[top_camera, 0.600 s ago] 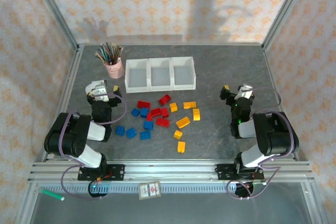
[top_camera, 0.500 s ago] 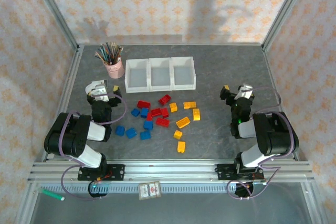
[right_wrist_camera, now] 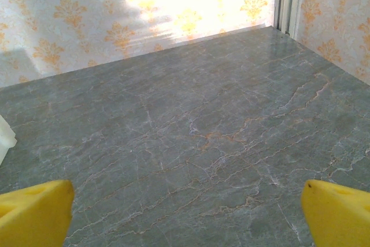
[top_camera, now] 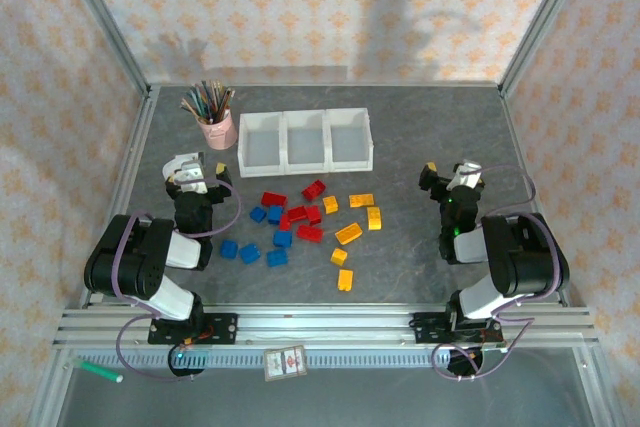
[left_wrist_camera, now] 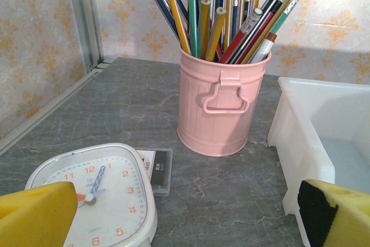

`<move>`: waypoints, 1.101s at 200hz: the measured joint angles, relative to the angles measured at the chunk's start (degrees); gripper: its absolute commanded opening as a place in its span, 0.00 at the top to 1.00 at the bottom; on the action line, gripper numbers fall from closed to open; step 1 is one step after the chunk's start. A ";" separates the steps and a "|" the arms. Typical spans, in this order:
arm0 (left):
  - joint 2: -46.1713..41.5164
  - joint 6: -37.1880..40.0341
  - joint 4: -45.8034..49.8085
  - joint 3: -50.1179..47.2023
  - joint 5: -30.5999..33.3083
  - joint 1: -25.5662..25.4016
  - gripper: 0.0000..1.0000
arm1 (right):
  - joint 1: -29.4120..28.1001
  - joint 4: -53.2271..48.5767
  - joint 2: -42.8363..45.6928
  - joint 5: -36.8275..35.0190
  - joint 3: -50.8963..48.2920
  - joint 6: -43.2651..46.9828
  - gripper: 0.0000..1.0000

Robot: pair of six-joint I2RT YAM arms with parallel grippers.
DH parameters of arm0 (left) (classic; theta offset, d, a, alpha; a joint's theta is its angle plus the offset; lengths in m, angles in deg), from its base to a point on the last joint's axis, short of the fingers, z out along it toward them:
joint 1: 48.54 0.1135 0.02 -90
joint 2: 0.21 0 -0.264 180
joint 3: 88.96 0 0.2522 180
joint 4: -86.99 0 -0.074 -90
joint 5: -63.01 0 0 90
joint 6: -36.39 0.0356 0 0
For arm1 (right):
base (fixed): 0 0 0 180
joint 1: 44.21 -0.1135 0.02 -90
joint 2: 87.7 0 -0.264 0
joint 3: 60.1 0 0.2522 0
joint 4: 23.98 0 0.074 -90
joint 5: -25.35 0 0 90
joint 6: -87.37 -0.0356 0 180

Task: Sort the legos into containers by color
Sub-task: Pick up the lego from the center of the table.

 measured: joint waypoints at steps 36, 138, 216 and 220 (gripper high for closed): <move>0.00 0.00 0.00 0.00 0.00 0.00 0.00 | 0.00 0.00 0.00 0.00 0.00 0.00 0.00; -0.09 -0.02 0.00 -0.02 0.02 0.00 0.00 | 0.00 -1.29 0.79 -0.02 0.11 0.00 0.00; -18.43 -4.15 14.25 1.70 1.95 0.00 0.00 | 0.00 -20.26 18.64 -0.28 7.13 -3.69 0.00; -19.43 -4.74 15.74 2.16 1.97 0.00 0.00 | 0.00 -21.24 19.50 -0.11 7.52 -4.17 0.00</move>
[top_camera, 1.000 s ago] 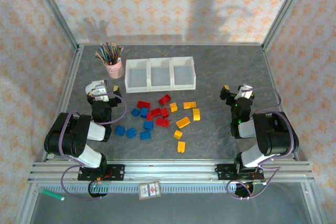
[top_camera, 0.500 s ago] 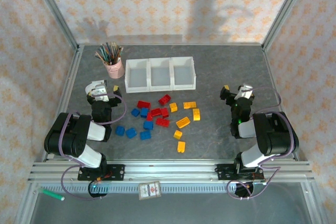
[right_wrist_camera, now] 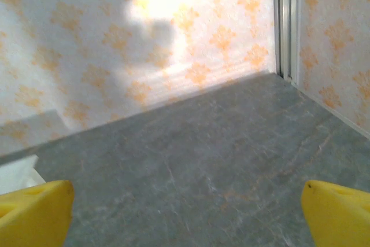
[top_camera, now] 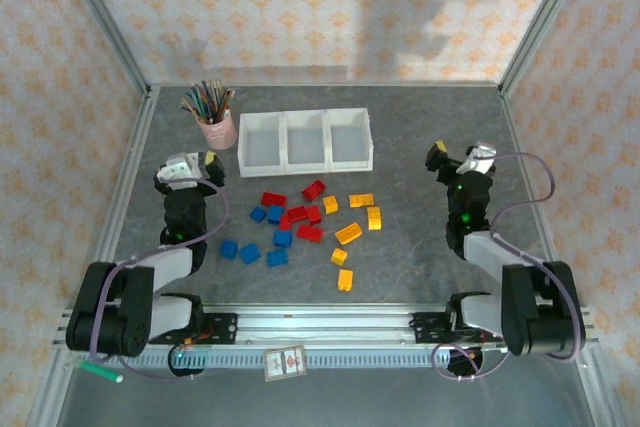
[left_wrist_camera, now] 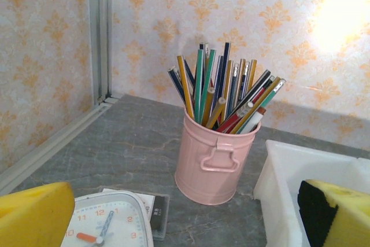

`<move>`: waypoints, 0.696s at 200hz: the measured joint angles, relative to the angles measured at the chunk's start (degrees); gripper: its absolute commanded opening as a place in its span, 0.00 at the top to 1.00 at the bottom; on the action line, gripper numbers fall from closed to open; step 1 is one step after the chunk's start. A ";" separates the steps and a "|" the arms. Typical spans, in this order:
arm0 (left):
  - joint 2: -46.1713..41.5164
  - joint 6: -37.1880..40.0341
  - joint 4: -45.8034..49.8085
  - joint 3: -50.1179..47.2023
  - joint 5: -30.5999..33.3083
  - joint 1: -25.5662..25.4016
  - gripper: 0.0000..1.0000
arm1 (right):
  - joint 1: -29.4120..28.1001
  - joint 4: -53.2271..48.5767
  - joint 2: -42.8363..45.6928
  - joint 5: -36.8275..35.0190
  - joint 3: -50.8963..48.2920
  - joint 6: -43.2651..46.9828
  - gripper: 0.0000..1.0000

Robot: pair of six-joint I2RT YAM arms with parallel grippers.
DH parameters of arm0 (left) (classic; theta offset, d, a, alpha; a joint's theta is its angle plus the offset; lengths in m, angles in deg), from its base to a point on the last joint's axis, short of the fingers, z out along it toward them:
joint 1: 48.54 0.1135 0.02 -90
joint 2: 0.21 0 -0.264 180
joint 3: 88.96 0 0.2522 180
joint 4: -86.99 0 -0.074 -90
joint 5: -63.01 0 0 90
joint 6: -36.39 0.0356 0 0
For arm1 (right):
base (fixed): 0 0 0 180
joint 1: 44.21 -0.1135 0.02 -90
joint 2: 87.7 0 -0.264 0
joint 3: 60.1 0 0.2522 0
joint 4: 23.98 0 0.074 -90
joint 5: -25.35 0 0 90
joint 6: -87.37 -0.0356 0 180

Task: Sort the legos into containers by color
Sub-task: Pick up the lego from the center of the table.

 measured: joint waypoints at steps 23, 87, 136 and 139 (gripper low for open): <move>-5.75 -5.53 8.76 2.75 0.44 0.02 0.00 | 0.00 -6.23 4.61 0.24 1.95 -5.51 0.00; -15.56 -21.57 24.30 4.92 0.94 0.13 0.00 | 0.04 -26.91 3.06 4.57 10.29 -19.54 0.00; -18.23 -27.56 41.55 11.17 -6.32 -0.09 0.01 | -0.76 -36.54 2.47 11.15 12.15 -20.79 0.00; -18.38 -27.89 42.29 11.39 -6.56 -0.15 0.01 | -0.98 -37.11 2.47 11.41 12.39 -20.79 0.00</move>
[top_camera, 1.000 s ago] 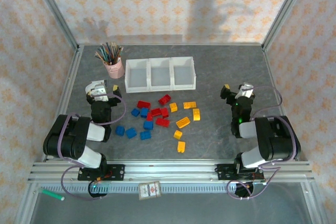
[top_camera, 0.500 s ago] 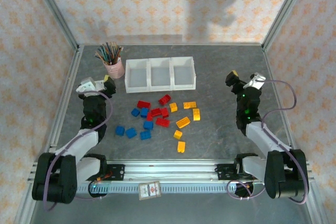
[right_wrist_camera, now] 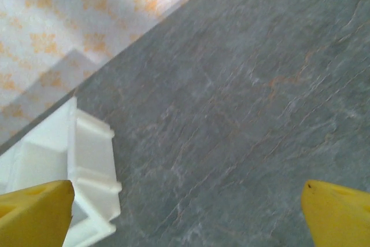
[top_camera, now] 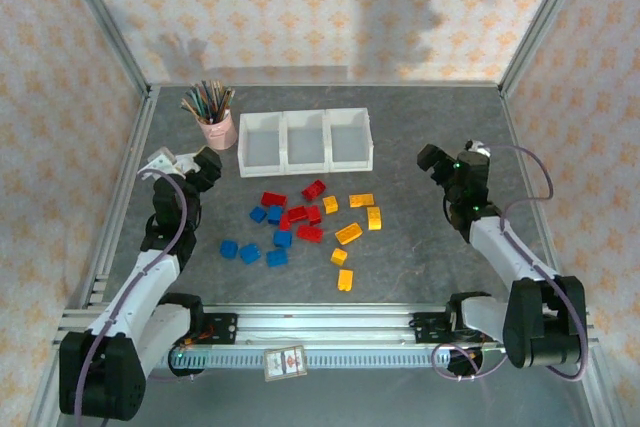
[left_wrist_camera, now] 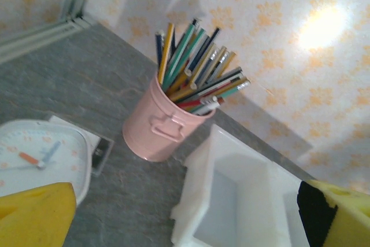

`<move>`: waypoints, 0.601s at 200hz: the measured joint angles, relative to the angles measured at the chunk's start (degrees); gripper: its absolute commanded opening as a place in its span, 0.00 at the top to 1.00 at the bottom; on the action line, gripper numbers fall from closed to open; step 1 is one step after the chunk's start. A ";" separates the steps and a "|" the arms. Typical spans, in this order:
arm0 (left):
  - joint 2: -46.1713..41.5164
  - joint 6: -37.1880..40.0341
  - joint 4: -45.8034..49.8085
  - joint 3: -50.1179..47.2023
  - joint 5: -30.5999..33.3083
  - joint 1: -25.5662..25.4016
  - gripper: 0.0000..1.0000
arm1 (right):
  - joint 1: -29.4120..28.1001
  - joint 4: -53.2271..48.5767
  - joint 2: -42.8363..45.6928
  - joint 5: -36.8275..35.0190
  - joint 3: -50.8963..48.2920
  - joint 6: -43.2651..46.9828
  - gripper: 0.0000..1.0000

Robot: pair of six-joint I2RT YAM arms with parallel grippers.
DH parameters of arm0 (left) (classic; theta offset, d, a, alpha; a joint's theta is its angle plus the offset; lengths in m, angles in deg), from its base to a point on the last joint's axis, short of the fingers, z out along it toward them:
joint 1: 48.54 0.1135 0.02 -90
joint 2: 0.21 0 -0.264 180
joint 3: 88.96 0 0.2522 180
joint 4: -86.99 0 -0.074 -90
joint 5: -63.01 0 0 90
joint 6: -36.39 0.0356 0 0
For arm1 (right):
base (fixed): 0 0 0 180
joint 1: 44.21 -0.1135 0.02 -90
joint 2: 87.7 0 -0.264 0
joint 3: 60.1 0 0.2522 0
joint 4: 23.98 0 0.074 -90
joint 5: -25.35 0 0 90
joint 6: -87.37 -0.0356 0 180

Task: Sort the legos into containers by color
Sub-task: Pick up the lego from the center of the table.

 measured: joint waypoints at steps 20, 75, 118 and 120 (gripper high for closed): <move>-0.98 -2.01 6.45 2.29 -1.99 -2.73 0.01 | -2.86 -3.67 0.00 1.33 2.08 0.83 0.00; 1.68 -5.75 20.02 9.07 -3.89 -19.17 0.01 | -9.27 -10.19 0.20 4.98 3.78 1.75 0.00; 11.15 -8.70 24.94 16.26 -2.23 -33.38 0.01 | -15.93 -11.96 3.67 5.84 0.44 1.66 0.00; 11.85 -8.85 25.09 16.76 -2.14 -34.10 0.02 | -16.24 -11.93 3.89 5.84 0.20 1.64 0.00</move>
